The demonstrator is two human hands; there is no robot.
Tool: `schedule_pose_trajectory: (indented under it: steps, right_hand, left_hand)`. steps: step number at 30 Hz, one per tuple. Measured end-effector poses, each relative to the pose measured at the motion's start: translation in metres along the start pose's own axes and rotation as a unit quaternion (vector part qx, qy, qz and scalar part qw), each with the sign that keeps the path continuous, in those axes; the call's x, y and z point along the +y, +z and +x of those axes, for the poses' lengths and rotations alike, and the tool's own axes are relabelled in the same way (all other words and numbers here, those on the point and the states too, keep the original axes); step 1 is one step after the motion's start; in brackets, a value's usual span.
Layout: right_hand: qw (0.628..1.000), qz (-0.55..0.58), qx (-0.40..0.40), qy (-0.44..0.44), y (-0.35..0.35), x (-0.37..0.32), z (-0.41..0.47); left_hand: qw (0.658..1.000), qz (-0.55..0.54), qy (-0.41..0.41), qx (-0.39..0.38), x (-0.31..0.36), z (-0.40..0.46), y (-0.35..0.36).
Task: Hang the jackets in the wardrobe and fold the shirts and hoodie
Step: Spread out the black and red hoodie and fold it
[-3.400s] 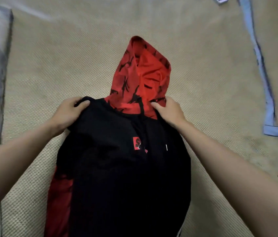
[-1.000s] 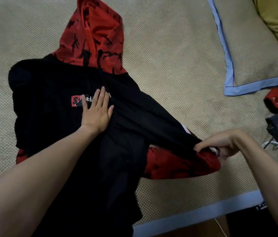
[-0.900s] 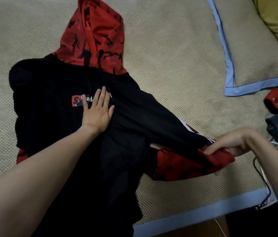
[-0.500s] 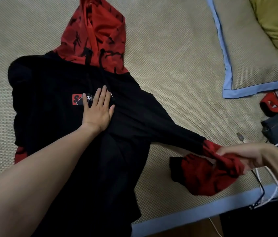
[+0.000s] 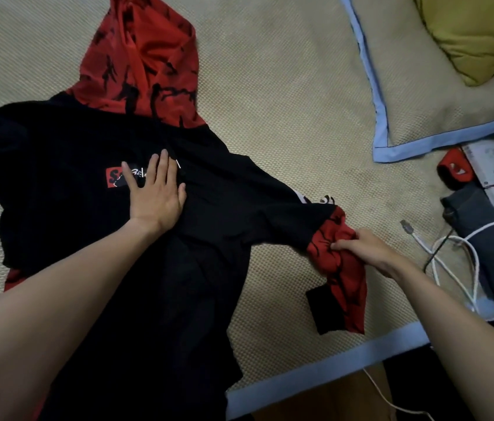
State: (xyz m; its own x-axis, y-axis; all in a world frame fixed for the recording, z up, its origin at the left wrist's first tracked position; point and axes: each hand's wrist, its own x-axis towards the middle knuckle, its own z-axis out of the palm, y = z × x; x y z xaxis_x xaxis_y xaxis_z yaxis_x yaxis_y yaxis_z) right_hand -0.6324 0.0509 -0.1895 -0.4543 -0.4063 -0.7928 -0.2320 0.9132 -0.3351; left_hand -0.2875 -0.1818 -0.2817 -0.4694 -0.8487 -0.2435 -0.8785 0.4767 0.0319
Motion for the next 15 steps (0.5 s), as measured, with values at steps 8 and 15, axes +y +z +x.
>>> schedule_pose_trajectory:
  steps: [8, 15]
  right_hand:
    - [0.997, 0.003, -0.067, 0.030, -0.015, 0.039, -0.006]
    - [0.962, -0.241, -0.016, -0.130, -0.059, 0.068, -0.017]
  left_hand:
    - [0.953, -0.039, 0.301, 0.006, 0.132, -0.025, -0.015]
    - [0.976, 0.014, 0.209, -0.059, 0.175, -0.006, 0.012]
